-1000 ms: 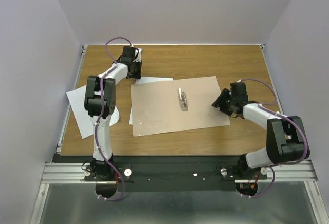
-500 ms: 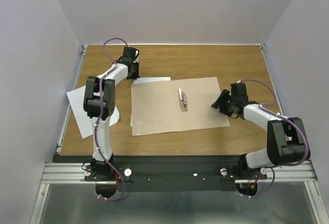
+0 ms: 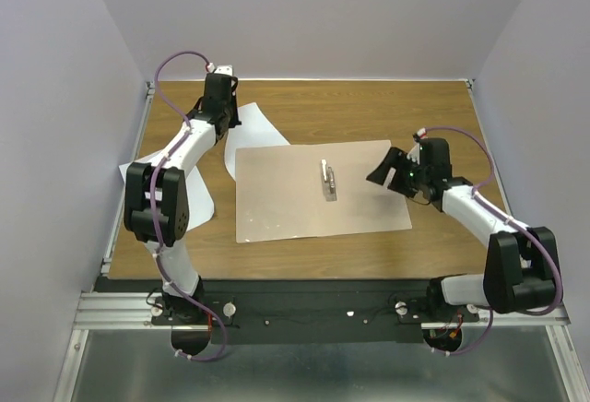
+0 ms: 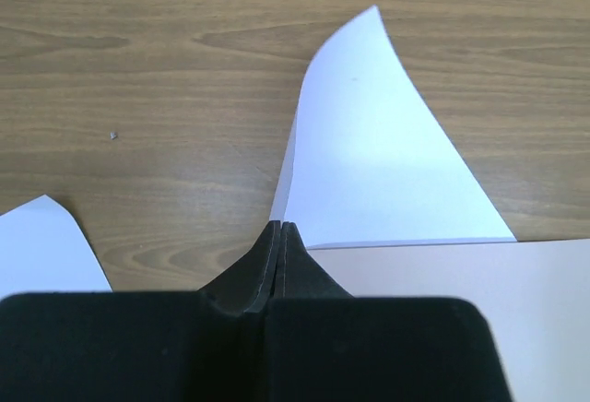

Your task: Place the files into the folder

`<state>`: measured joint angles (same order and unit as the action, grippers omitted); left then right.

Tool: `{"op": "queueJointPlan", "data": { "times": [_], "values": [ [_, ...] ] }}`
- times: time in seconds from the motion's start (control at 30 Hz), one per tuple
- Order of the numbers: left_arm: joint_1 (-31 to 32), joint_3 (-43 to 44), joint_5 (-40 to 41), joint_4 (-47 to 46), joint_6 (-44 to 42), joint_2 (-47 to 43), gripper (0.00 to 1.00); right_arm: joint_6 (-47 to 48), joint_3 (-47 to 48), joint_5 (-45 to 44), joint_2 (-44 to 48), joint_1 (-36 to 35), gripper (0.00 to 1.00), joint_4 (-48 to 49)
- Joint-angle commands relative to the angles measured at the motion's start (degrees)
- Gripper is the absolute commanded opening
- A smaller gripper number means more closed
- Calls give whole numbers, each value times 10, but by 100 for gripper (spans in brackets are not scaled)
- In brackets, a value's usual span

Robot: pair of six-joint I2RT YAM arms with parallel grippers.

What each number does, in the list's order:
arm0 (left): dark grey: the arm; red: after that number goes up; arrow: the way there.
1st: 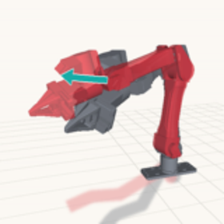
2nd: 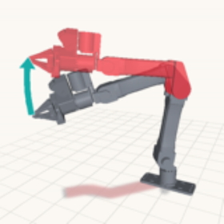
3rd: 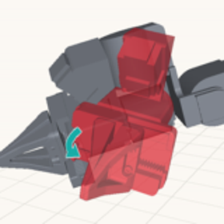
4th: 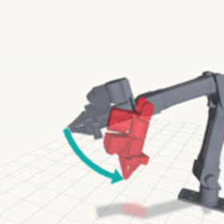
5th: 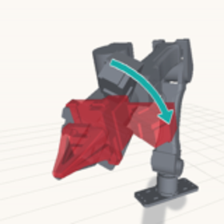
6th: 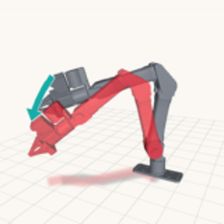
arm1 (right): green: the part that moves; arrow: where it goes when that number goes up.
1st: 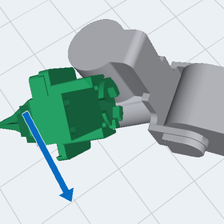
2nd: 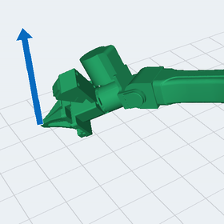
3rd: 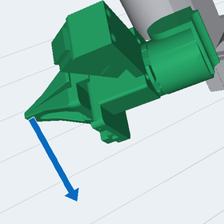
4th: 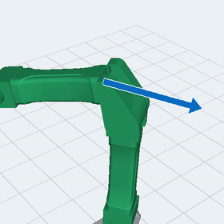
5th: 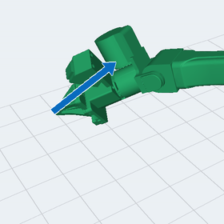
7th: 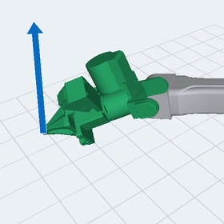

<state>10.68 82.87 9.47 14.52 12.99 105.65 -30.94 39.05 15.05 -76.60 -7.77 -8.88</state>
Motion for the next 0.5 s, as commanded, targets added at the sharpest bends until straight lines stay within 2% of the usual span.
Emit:
{"op": "queueJointPlan", "data": {
  "times": [0.0,0.07,0.2,0.3,0.4,0.43,0.47],
  "values": [
    [6,-24,-21,-34,-7,-36,0,63,73,162,-7,-24,92,127],
    [7,-30,-22,-30,4,-40,0,96,114,148,-21,-64,93,126],
    [7,-43,-39,-33,40,-54,0,153,158,-28,-75,-195,95,133],
    [12,-49,-31,-19,92,-71,0,144,174,-86,-109,-254,94,176],
    [17,-67,-10,-24,130,-104,0,127,162,-126,-131,-299,94,273],
    [17,-70,0,-24,137,-112,0,117,142,-126,-135,-314,94,344],
    [17,-74,8,-19,151,-119,0,105,133,-117,-143,-320,94,375]
  ]
}}
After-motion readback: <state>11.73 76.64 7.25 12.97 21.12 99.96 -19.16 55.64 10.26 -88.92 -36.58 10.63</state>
